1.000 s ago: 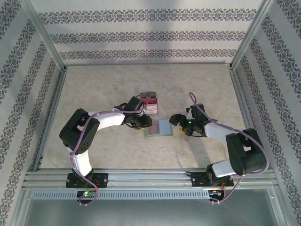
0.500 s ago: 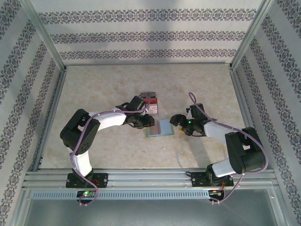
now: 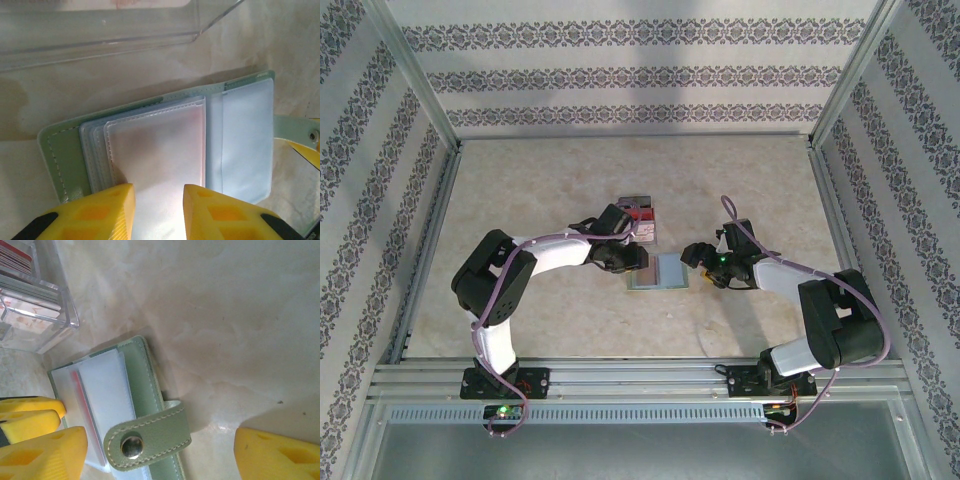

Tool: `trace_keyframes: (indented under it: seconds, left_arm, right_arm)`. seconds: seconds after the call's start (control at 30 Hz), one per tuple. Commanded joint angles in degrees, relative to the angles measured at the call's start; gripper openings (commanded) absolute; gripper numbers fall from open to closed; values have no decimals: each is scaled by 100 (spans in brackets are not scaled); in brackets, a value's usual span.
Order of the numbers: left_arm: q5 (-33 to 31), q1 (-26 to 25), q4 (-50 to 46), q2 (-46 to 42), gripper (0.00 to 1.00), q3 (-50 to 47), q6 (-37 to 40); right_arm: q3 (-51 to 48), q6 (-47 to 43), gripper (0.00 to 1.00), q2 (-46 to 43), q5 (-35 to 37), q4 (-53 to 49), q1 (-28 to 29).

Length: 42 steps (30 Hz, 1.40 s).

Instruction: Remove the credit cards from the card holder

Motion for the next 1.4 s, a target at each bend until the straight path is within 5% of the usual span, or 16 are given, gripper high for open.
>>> trace_keyframes:
  seconds: [0.0,1.37]
  left_arm:
    - [-294,-76,-409,-136,33,106,169]
    - [-106,-120,-402,34,32,194,208]
  right_arm:
    - [156,5,77,347,-602,1053,437]
    - [324,83,69,597,-808,1286,626]
